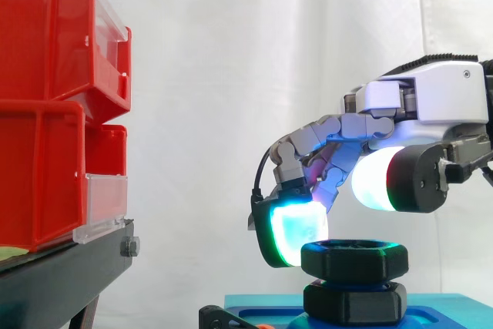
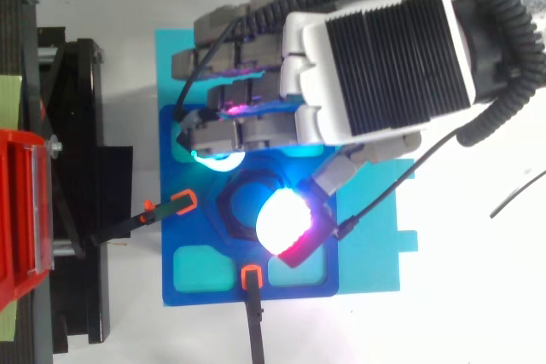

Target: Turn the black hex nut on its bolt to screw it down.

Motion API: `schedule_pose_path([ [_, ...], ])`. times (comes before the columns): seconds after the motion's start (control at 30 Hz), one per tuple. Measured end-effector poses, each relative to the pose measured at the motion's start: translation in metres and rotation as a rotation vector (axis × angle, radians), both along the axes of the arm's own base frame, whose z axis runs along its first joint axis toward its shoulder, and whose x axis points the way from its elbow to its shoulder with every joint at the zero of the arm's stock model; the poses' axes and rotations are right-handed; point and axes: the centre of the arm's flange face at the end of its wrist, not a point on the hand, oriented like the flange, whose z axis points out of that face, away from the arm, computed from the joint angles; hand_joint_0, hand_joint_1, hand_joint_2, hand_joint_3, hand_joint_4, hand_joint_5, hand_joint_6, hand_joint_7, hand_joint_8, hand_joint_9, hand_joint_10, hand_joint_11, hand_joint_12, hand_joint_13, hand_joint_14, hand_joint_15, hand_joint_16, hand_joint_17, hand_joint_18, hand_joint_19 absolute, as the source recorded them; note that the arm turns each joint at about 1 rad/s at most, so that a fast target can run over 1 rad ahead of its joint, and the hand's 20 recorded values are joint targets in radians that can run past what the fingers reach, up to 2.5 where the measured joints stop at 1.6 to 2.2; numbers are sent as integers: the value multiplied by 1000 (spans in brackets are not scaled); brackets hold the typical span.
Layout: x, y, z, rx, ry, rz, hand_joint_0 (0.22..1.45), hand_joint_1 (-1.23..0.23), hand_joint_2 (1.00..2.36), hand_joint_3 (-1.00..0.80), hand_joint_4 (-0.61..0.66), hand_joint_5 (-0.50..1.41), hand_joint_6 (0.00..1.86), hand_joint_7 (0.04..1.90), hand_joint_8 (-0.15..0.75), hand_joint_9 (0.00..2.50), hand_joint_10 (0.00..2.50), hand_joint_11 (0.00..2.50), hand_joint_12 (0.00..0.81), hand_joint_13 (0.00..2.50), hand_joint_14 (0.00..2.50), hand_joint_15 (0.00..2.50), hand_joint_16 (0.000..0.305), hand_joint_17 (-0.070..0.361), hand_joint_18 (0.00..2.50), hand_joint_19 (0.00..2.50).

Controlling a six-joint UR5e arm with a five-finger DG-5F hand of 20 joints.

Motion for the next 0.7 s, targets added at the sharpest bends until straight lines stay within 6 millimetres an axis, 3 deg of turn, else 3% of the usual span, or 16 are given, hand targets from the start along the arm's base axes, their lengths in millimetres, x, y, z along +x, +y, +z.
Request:
schedule_pose_path([
  [0.3, -3, -14, 1, -7, -10, 5, 527, -137, 1000, -500, 133, 7, 500, 1439, 256, 940, 2, 77, 306, 598, 3, 96, 43, 96, 519, 347],
  [0.7, 9, 14, 21, -2, -29, 29, 526, -137, 1000, -500, 181, -30, 504, 1111, 250, 921, 2, 65, 309, 588, 3, 93, 43, 96, 519, 346],
])
